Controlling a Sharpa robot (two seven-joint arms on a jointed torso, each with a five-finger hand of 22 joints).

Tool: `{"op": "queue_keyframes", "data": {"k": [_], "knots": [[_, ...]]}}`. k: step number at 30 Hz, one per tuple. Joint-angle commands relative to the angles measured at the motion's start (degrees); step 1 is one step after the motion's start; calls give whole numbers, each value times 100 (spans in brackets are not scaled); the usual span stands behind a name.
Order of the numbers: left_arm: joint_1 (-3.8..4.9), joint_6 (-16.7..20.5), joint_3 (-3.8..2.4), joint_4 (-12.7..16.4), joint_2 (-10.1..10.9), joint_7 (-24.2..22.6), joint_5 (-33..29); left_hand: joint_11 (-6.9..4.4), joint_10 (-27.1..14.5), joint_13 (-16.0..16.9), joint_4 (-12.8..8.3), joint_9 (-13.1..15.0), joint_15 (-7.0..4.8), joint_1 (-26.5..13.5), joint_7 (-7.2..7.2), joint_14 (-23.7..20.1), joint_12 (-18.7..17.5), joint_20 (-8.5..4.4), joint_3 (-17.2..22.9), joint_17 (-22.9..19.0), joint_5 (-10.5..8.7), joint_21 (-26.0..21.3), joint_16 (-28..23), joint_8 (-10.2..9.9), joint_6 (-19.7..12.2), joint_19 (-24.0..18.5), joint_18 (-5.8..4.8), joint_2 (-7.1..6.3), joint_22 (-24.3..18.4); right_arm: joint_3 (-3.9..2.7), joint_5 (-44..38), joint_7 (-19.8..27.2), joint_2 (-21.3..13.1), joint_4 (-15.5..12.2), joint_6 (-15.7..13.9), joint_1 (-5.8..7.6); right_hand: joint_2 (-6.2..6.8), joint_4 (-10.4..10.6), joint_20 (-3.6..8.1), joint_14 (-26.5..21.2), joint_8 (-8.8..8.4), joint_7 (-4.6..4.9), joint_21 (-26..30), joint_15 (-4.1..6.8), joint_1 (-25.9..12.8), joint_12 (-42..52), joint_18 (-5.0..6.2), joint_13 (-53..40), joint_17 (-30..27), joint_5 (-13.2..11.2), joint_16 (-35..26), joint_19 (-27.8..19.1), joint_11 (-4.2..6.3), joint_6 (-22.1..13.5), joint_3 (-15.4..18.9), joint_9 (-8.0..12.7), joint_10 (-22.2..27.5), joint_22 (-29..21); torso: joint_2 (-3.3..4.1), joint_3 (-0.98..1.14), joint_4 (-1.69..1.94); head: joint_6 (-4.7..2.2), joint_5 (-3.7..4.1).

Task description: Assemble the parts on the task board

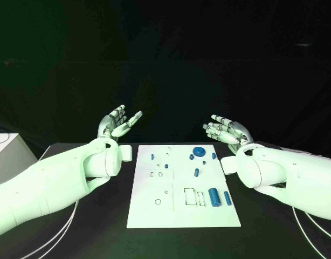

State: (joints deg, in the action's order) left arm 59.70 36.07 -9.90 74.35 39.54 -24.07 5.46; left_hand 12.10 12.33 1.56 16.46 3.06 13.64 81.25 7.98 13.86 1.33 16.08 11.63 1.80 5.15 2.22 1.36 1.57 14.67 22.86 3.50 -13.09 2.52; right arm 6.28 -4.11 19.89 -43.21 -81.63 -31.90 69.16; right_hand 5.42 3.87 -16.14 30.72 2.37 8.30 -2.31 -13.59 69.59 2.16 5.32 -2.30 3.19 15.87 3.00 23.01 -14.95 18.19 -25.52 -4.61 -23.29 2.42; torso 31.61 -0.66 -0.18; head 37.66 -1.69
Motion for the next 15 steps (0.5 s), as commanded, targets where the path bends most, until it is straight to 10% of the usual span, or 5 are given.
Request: {"op": "queue_keyframes", "data": {"k": [1, 5, 6, 10, 15], "knots": [[-4, -479, -24, -52, -32, 217, 348, 67, 104, 14, 77, 21, 74, 295, 700, 40, 35, 51, 21, 13, 34, 42, 44, 52, 121, 99, 89, -23, 16, 55, -441, -524, 25, 99, 913, 91, 35, -182, -53, 994, 123, 887, -73, 44, 482, 83, 217, -53, 115, -46, 171, 496, 1, 551, -185, -90, -759, 41, 1, -1, -1, 1, -1], [-4, -479, -24, -52, -32, 217, 348, 172, 289, 33, 74, 37, 88, 302, 793, 247, 60, 61, 102, 47, 14, 59, 89, 84, 251, 102, 126, 72, 22, 80, -474, -578, 31, 133, 994, 128, 76, -406, -47, 1940, 331, 849, -280, 195, 743, 216, 388, -123, 224, -144, 360, 1651, 99, 1403, -283, -240, -1982, 143, 1, -1, -1, 1, -1], [-6, -871, -21, 263, 261, 264, 438, 201, 397, 43, 72, 49, 112, 296, 816, 374, 75, 65, 140, 66, -1, 65, 115, 104, 332, 110, 136, 120, 24, 79, -2218, -491, -29, 379, 938, 166, 95, -454, -43, 2118, 420, 819, -373, 254, 804, 268, 449, -146, 244, -166, 407, 2124, 147, 1756, -322, -300, -2463, 176, 67, -3, 2, 144, 100], [-6, -1046, -21, 433, 404, 257, 516, 276, 1221, 101, 55, 157, 35, 297, 843, 1241, 167, 60, 388, 182, -43, 203, 292, 274, 999, 737, 275, 373, 92, 77, -3262, -480, -22, 510, 965, 218, 210, -527, 49, 2637, 677, 652, -523, 432, 917, 275, 528, -134, 293, -259, 529, 2657, 316, 2816, -494, -467, -3094, 178, 128, -11, 32, 126, 132], [-5, -1222, -28, 717, 618, 254, 612, 148, 3069, 188, 19, 338, -236, 330, 797, 3374, 284, 43, 721, 507, -88, 733, 851, 581, 2249, 2347, 650, 582, 260, 76, -4526, -500, 1, 658, 1031, 306, 330, -502, 294, 3238, 837, 444, -670, 670, 1002, 200, 524, -125, 339, -372, 657, 3261, 526, 3369, -759, -525, -3782, 177, 205, -19, 93, 132, 204]]}}
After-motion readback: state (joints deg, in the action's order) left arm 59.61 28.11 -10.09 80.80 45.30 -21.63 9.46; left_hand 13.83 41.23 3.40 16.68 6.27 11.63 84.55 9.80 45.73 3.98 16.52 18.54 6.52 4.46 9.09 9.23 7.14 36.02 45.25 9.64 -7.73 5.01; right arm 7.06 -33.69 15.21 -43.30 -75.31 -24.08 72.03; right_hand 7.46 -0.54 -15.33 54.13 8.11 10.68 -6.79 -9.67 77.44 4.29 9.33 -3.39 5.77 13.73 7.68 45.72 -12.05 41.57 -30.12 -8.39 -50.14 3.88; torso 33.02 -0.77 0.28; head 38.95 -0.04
